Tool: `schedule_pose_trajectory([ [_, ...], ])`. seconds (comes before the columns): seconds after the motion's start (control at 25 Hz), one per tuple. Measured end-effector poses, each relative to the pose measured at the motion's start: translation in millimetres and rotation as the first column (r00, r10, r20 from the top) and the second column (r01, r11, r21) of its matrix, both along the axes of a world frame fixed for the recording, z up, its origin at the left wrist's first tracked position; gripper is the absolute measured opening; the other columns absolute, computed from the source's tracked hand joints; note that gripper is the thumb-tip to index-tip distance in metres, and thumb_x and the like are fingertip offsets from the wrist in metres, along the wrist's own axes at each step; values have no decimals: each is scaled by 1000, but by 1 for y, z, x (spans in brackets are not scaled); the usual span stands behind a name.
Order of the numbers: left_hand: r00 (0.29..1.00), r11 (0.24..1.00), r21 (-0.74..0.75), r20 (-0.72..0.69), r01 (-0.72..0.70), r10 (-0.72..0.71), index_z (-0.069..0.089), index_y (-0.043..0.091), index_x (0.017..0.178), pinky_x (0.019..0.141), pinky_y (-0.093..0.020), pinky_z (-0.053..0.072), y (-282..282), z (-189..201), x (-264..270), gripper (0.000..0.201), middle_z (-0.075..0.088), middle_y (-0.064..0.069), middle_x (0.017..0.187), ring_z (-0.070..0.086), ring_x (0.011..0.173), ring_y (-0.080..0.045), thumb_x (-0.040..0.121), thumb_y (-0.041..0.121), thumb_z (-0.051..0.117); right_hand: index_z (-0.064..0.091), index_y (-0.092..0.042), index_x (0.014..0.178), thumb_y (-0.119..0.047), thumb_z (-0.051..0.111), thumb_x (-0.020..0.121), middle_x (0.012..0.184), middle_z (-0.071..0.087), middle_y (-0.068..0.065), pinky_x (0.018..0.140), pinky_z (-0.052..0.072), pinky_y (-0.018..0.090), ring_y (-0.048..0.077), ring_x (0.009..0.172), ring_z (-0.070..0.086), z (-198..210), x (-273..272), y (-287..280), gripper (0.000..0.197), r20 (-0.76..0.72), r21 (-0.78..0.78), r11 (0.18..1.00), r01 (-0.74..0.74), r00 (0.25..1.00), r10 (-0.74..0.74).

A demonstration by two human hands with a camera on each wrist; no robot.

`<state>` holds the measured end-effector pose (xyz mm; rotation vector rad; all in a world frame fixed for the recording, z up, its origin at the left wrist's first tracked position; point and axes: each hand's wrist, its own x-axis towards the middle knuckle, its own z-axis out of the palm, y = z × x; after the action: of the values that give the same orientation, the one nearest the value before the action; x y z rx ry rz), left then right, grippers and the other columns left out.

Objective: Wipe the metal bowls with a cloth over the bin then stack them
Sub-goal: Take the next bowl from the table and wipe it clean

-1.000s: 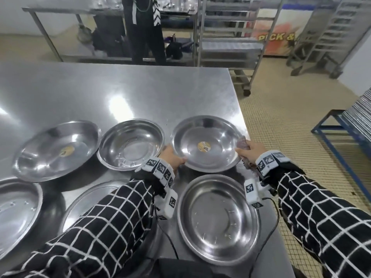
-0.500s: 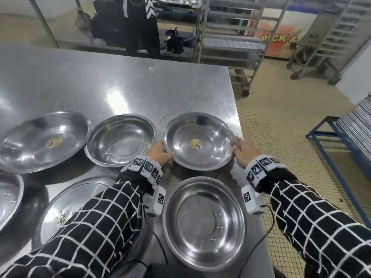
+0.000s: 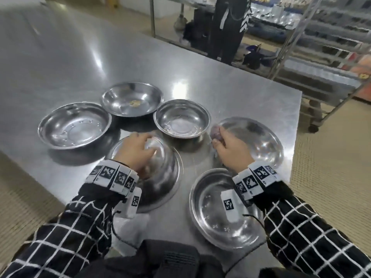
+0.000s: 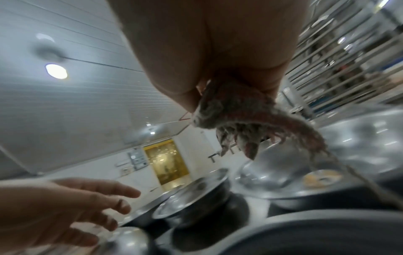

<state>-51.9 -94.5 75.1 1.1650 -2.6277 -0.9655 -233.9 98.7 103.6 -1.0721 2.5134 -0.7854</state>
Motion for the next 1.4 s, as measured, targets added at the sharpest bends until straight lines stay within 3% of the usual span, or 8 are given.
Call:
schedule_pose_trajectory([
  [0.2,982,980,72,56,-184,180,55,20,124,102,-43,38,-16,-19,73,50,51,-15,126,48,119,-34,81,46,48,50,-21,121,-25,42,97,98,52,2,91,43,30,27,99,57,-18,43,-60,26,116,142,982,-123,987,107],
  [0.44,965,959,190,-119,-211,235,49,11,135,92,-24,34,-11,-31,110,42,53,0,115,50,112,-18,94,16,55,51,-15,106,-12,38,96,96,62,12,91,47,41,31,84,61,-43,95,-95,17,233,170,972,-160,965,118],
  [0.56,929,910,308,-152,-279,336,44,9,139,96,-23,34,-13,-33,137,52,48,4,122,48,115,-13,92,21,62,49,-11,125,-15,36,99,116,60,17,90,42,34,33,108,57,-38,115,-97,29,135,244,952,-187,978,157],
  [0.72,921,883,375,-154,-281,358,46,11,138,91,-21,35,-20,-37,184,53,48,4,125,47,113,-12,91,26,63,46,-10,126,-16,34,99,117,60,16,88,42,34,33,109,56,-43,159,-95,30,153,235,958,-166,979,132],
  [0.8,907,843,466,-173,-268,385,45,11,139,90,-24,39,-29,-42,199,61,50,2,131,50,113,-14,86,31,67,44,-14,122,-16,31,99,110,61,16,89,44,34,32,104,59,-52,178,-89,27,180,212,970,-116,981,78],
  [1.0,950,764,582,52,-280,308,15,23,151,99,-52,46,-59,-63,231,147,27,-12,154,44,130,-35,30,88,68,39,-24,106,-31,29,91,88,58,14,82,52,49,37,89,63,-79,239,-74,19,289,-22,982,189,941,-174],
  [1.16,937,629,747,-23,-215,348,17,19,151,98,-54,47,-67,-70,241,154,28,-14,154,44,129,-39,25,82,77,37,-21,142,-38,31,98,132,52,11,108,36,46,32,125,49,-92,283,-63,47,400,-118,895,430,845,-354],
  [1.4,934,735,666,-173,-124,313,38,5,140,93,-51,48,-44,-44,243,127,55,-22,130,57,113,-45,43,87,54,35,-18,146,-28,33,103,145,45,4,113,28,34,24,133,41,-87,327,-41,45,467,-238,712,660,721,-512],
])
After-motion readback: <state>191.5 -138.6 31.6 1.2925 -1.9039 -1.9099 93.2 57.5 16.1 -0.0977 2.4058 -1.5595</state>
